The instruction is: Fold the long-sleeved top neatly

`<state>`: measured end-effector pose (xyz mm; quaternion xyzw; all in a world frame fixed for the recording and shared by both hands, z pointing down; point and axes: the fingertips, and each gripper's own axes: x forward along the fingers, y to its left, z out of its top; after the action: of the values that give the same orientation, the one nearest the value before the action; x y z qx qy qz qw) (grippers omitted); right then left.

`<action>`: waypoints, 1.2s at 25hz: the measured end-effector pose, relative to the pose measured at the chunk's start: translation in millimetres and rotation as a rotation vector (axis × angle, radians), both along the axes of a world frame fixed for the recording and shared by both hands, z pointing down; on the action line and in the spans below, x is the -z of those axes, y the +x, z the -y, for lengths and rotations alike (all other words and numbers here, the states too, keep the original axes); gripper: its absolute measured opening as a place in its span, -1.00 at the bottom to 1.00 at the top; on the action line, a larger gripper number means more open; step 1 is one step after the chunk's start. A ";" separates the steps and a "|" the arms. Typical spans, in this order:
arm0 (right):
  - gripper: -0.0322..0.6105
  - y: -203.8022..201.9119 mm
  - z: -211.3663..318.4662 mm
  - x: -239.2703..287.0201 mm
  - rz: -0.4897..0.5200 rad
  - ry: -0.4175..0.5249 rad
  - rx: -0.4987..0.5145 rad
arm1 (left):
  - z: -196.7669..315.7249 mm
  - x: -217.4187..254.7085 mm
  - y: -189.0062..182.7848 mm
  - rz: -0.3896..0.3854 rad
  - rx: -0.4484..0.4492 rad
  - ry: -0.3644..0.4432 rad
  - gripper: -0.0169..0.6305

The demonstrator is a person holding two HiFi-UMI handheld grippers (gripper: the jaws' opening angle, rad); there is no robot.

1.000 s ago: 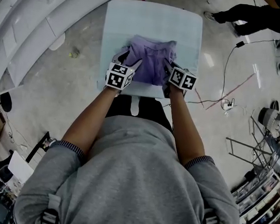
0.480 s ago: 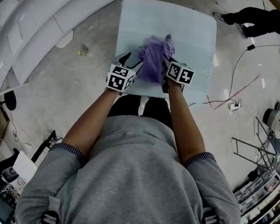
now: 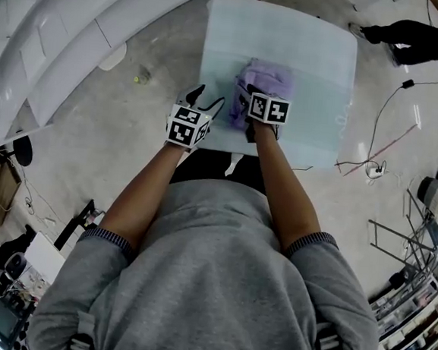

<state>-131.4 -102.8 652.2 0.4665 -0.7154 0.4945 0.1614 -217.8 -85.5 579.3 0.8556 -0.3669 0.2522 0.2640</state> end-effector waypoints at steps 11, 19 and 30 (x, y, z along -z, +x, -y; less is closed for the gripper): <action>-0.16 31.9 -13.5 43.0 0.003 0.079 0.003 | 4.3 20.8 -0.1 -0.053 -0.049 0.029 -0.03; 0.04 97.0 -51.9 139.0 0.012 0.264 0.006 | -16.3 71.0 41.1 -0.149 -0.176 0.096 -0.03; 0.06 138.3 -103.2 249.4 -0.031 0.511 0.236 | -63.5 196.2 97.0 -0.224 -0.210 0.295 -0.03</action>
<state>6.9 0.4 402.8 0.4129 -0.8638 0.2685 0.1059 -120.8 -22.0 383.2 0.9411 -0.2772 0.1253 0.1474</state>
